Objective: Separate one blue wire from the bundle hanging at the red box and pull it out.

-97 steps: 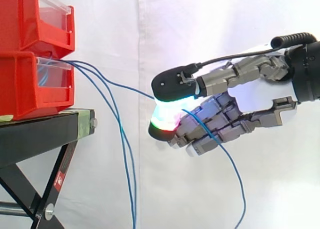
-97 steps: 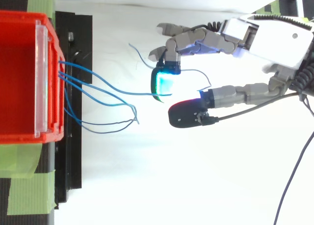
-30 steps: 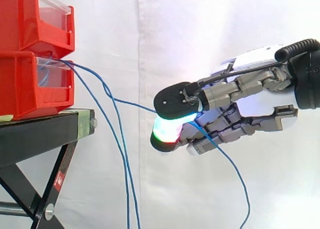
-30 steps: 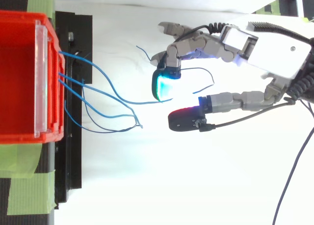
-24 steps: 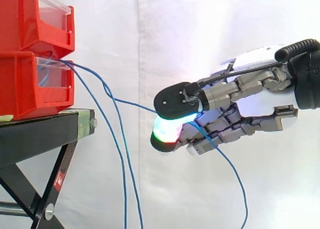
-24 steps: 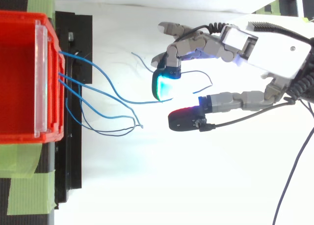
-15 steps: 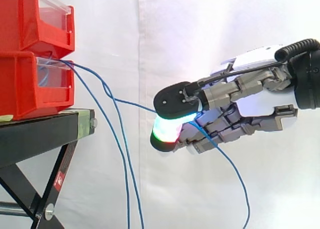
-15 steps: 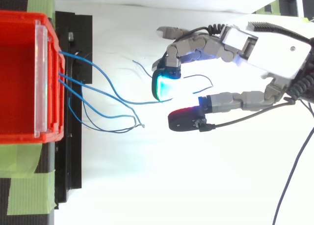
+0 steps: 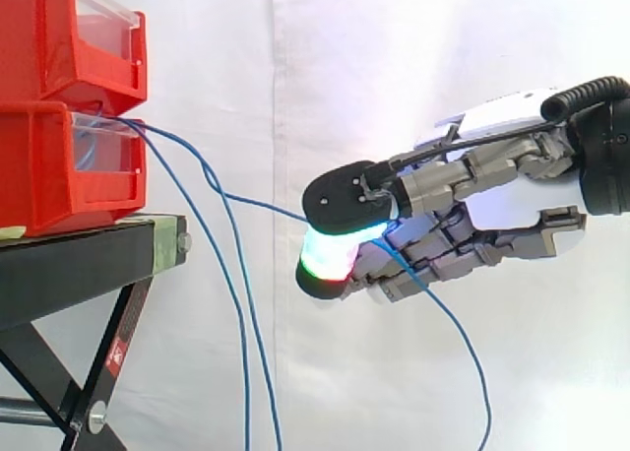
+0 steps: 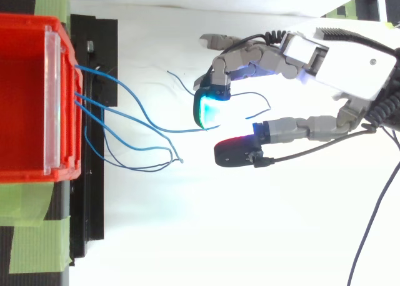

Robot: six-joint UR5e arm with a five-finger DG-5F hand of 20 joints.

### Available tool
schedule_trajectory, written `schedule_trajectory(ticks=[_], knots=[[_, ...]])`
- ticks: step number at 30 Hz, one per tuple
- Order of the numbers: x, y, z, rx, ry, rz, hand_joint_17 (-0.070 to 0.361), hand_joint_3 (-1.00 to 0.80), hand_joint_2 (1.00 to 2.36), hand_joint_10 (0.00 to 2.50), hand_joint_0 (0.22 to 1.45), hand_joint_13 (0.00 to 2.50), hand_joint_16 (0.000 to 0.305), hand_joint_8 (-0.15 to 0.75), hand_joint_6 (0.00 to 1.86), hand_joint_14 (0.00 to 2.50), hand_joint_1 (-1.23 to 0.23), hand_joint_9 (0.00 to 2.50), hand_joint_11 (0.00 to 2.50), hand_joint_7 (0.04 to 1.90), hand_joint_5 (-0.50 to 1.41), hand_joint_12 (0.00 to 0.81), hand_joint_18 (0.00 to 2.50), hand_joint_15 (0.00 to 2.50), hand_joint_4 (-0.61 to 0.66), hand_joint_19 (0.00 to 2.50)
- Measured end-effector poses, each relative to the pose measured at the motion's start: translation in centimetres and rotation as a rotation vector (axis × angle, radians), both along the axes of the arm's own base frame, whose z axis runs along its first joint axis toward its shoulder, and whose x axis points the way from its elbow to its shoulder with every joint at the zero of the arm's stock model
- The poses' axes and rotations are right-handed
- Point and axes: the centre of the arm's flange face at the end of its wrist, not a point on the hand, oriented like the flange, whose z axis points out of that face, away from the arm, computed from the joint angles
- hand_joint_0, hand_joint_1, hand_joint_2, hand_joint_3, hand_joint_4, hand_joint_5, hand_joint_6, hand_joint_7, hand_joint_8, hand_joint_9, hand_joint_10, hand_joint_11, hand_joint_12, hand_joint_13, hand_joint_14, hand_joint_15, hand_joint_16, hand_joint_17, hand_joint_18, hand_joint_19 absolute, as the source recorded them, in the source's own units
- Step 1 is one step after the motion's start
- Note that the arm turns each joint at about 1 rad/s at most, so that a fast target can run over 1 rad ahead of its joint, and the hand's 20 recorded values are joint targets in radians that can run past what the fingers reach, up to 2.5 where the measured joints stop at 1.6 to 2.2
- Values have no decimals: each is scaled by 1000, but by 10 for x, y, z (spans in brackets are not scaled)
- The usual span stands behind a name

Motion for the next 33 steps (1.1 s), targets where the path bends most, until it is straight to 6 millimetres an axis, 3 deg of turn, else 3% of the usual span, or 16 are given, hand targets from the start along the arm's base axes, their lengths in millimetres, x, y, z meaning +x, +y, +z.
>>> schedule_trajectory(ticks=[33], knots=[[0,0,0,0,0,0,112,-66,1031,10,606,87,50,268,806,4,-807,541,363,1415,-164,340,8,129,-4,222]])
